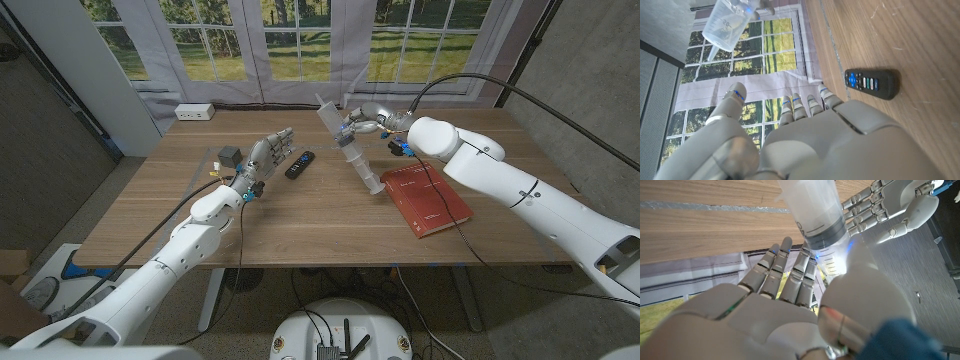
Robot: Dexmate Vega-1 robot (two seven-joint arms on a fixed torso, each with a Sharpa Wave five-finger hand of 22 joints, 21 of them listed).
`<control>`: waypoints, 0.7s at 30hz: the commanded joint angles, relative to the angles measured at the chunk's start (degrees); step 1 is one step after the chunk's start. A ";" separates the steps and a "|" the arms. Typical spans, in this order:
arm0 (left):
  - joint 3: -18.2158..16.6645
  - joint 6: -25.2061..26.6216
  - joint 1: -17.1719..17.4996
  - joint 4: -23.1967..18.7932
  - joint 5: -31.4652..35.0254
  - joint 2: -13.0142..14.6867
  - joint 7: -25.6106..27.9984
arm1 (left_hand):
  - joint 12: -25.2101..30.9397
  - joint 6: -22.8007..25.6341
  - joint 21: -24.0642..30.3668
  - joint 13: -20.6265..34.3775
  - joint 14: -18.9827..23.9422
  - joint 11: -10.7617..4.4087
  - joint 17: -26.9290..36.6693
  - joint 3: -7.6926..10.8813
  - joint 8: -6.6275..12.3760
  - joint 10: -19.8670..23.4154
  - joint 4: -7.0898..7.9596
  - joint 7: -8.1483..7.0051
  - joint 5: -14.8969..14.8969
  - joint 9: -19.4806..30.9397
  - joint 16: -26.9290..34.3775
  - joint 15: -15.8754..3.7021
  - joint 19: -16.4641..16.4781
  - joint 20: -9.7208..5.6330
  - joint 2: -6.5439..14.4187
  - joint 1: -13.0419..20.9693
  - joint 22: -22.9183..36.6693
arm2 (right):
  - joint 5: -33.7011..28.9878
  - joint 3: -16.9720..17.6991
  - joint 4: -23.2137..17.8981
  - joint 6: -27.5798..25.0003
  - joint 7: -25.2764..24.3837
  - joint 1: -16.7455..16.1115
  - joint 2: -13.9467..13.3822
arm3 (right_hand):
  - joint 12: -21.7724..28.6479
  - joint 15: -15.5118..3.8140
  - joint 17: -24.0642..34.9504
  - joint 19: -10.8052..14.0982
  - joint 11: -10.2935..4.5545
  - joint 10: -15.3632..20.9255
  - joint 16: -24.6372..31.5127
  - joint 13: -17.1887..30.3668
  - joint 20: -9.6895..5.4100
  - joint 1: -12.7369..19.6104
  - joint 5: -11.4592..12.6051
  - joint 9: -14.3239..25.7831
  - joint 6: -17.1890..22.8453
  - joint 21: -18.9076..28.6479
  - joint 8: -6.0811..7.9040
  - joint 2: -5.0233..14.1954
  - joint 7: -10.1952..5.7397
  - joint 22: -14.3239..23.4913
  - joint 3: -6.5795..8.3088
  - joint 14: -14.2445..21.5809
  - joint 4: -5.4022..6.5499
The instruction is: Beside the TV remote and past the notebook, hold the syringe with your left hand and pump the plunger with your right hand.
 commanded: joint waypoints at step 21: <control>1.46 7.29 -3.92 -1.44 -6.59 0.95 -11.21 | -0.56 0.25 -0.84 0.55 -3.05 1.39 0.37 0.54 0.71 -0.59 -0.20 0.72 0.67 0.51 -0.25 3.48 -8.89 7.10 -3.79 5.82 0.06 | -0.35 -0.48 0.37 -1.12 0.57 0.62 -0.44 | -0.15 -8.59 0.25 0.04 -4.78 5.29 0.51 0.19 0.08 -1.09 0.31 0.21 9.26 -0.05 -0.30 3.57 -7.96 0.10 0.00 0.31 -0.17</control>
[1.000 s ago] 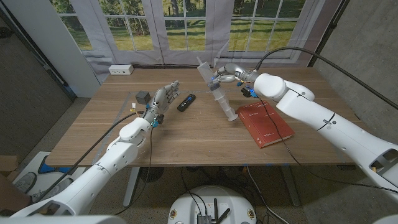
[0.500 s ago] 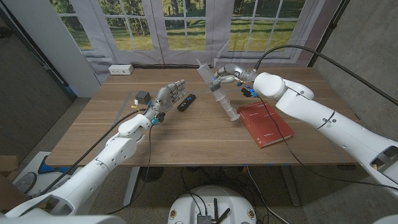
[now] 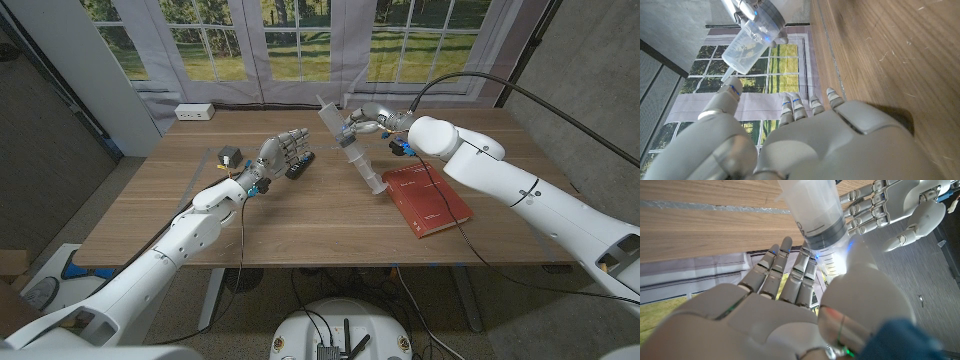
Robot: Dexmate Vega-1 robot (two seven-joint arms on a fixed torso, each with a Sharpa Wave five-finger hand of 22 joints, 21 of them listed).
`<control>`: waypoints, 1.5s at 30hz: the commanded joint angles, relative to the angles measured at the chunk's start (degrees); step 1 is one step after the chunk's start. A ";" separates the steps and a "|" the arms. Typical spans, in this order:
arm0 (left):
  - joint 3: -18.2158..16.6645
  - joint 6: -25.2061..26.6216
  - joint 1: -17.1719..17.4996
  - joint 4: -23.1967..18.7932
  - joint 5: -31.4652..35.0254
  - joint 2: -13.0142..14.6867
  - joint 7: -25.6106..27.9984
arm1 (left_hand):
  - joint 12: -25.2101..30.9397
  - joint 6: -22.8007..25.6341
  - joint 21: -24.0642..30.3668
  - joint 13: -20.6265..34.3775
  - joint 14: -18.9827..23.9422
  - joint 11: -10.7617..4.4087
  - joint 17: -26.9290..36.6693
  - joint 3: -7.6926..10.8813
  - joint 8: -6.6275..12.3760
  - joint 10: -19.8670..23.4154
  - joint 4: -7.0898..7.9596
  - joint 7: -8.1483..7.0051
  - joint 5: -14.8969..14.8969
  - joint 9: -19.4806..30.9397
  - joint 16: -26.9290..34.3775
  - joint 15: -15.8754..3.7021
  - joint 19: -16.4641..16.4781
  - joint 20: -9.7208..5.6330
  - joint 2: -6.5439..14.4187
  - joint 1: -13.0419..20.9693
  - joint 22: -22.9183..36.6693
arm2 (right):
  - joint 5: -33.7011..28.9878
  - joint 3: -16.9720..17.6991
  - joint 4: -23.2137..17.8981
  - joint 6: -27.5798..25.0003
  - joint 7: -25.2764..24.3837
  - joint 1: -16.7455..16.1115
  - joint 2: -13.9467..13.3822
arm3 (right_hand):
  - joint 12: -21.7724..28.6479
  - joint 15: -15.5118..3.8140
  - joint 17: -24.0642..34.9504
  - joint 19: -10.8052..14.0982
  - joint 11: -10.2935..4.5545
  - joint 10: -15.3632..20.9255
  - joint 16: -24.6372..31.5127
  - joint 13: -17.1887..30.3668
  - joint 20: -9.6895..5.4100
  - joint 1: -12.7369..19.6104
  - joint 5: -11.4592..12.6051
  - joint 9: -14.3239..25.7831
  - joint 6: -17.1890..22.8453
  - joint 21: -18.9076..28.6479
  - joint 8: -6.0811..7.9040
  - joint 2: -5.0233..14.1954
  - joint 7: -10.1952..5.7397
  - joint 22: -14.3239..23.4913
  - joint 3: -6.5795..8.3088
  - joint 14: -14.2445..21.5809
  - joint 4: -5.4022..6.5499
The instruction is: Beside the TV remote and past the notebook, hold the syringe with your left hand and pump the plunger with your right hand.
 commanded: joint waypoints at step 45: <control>4.81 1.01 -7.63 5.01 4.33 -2.50 -6.36 | 0.44 0.78 1.03 0.03 2.11 -0.41 0.06 0.91 0.36 4.44 0.13 0.04 0.63 0.18 0.72 -1.08 -1.00 0.54 -3.14 8.51 0.24 | -1.53 -2.31 -0.26 -2.58 4.44 3.43 0.19 | -0.25 -8.15 0.67 -0.57 -4.82 5.04 0.42 0.58 0.77 -1.04 0.62 0.33 8.64 -0.17 -0.99 3.31 -8.06 0.12 -0.38 0.13 0.07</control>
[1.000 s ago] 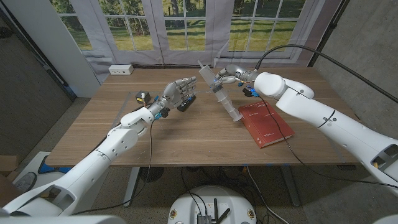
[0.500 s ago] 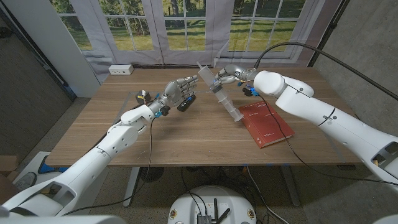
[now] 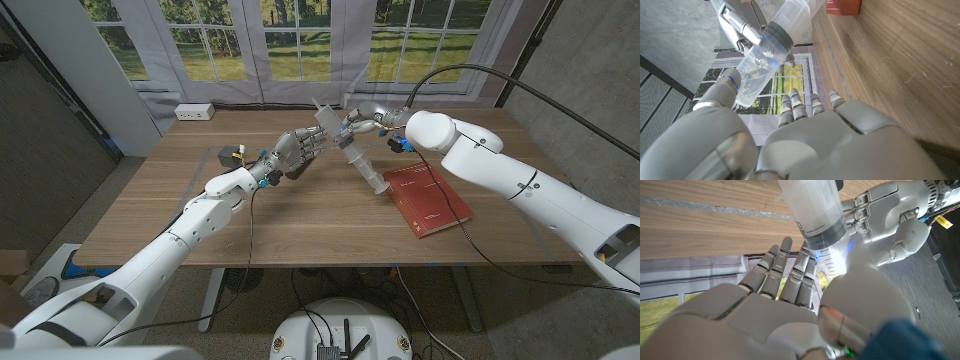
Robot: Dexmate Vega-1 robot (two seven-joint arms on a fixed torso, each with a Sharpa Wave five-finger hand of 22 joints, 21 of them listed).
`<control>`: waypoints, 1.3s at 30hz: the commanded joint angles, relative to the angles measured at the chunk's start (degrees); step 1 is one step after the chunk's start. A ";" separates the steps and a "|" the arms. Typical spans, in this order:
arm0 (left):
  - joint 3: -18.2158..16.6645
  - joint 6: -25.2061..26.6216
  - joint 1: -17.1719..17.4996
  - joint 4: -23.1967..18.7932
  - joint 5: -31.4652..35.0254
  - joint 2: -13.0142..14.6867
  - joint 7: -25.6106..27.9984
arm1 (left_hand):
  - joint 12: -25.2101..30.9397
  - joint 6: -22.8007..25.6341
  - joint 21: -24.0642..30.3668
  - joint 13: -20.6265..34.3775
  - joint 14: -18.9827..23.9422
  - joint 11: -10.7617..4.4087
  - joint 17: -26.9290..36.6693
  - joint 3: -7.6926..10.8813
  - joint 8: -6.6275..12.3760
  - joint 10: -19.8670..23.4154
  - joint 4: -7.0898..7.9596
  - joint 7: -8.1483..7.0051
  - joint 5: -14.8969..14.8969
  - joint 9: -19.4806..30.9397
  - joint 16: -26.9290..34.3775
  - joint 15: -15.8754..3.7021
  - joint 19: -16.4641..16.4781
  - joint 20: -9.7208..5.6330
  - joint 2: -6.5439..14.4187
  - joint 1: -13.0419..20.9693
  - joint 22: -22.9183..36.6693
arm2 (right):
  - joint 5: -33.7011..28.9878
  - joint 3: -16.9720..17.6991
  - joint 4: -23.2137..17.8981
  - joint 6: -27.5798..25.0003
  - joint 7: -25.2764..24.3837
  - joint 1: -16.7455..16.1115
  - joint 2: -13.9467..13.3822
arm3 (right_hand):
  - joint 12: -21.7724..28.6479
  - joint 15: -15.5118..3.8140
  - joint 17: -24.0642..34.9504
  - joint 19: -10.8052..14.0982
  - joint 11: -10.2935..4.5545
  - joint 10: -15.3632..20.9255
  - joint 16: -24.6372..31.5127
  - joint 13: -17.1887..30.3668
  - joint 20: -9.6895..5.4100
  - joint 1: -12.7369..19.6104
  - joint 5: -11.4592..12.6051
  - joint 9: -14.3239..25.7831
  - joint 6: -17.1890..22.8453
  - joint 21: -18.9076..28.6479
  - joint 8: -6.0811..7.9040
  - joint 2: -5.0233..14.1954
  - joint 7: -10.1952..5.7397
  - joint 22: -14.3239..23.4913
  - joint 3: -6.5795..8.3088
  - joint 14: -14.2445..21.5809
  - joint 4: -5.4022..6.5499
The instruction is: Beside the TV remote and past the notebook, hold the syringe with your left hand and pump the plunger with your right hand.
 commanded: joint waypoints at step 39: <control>-3.69 0.12 6.62 -18.14 25.14 15.56 23.51 | -1.83 -2.49 0.04 0.26 -2.41 -1.12 0.24 -0.12 -0.65 -5.40 0.39 -1.50 -0.07 0.26 -0.55 0.64 -2.34 -0.10 -1.35 4.54 0.13 | -1.81 -4.15 4.80 -6.63 5.56 5.64 0.30 | -0.01 -7.97 0.34 -0.26 -4.78 4.84 0.42 0.62 0.56 -1.22 0.49 0.38 8.25 -0.10 -0.77 3.34 -7.92 0.12 -0.28 -0.04 0.27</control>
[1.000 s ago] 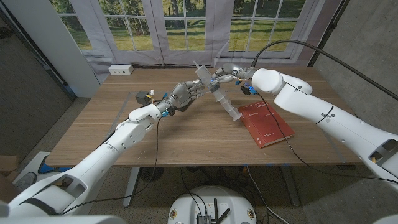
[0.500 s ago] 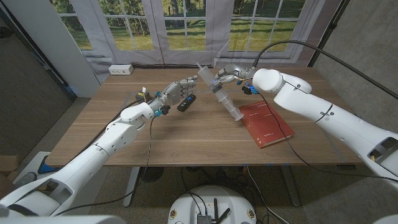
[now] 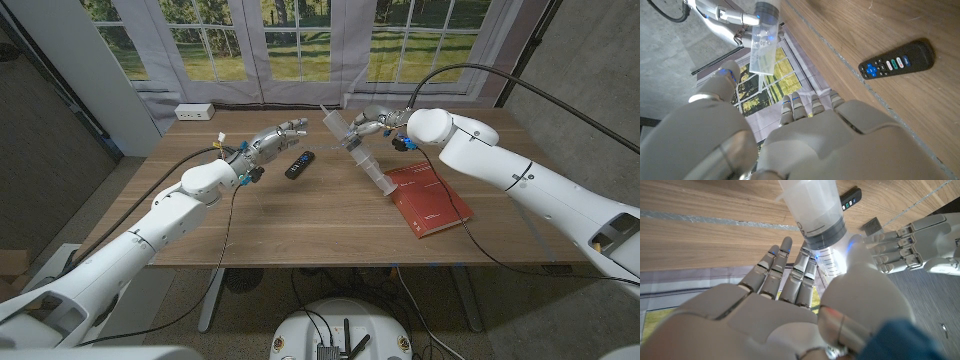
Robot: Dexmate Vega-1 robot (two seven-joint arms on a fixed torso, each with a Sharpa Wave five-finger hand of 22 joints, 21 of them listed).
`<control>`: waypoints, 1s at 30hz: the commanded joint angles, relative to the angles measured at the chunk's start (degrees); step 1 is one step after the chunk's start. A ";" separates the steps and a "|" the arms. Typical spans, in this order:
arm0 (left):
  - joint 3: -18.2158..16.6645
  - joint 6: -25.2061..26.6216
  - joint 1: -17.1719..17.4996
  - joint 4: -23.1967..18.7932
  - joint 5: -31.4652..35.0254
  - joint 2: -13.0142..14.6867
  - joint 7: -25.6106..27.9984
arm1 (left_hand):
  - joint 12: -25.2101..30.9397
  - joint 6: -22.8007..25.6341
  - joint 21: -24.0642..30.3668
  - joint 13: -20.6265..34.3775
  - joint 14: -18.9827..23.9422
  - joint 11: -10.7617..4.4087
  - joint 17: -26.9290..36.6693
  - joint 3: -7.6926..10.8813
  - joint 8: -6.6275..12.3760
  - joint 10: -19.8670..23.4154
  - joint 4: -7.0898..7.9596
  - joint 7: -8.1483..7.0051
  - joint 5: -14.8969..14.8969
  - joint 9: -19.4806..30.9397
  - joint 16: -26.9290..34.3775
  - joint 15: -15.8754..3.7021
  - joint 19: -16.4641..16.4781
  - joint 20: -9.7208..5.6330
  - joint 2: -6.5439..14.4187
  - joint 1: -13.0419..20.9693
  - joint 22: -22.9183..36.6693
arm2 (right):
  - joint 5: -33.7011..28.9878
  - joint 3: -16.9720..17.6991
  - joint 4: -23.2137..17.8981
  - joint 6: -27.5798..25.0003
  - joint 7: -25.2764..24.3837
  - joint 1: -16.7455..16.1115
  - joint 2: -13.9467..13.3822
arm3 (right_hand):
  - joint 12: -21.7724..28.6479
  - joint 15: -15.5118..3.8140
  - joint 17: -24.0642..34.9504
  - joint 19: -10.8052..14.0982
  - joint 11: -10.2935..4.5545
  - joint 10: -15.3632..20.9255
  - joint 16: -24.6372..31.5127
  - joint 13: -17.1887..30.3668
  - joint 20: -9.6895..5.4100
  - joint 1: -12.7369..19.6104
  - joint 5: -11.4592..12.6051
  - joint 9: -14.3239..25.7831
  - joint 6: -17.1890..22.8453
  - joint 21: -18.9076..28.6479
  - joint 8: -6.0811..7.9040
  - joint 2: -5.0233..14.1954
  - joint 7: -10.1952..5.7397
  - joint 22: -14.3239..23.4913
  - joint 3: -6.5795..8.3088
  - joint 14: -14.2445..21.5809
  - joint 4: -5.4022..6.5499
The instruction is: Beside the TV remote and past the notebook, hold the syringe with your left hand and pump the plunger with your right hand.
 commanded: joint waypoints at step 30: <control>0.19 4.69 -1.51 -11.96 29.66 11.70 8.96 | -0.36 -0.16 0.35 0.20 -0.62 -3.53 0.12 -0.46 0.09 -3.62 0.32 -4.45 -0.16 0.29 0.16 -1.18 0.44 -1.42 0.44 3.31 0.17 | -4.35 -12.23 5.28 -10.12 15.46 14.01 1.64 | -0.17 -7.48 0.39 0.49 -3.31 4.61 0.75 0.31 1.43 -1.79 0.19 0.15 7.86 0.11 -0.99 2.53 -6.43 0.13 -0.77 0.28 0.13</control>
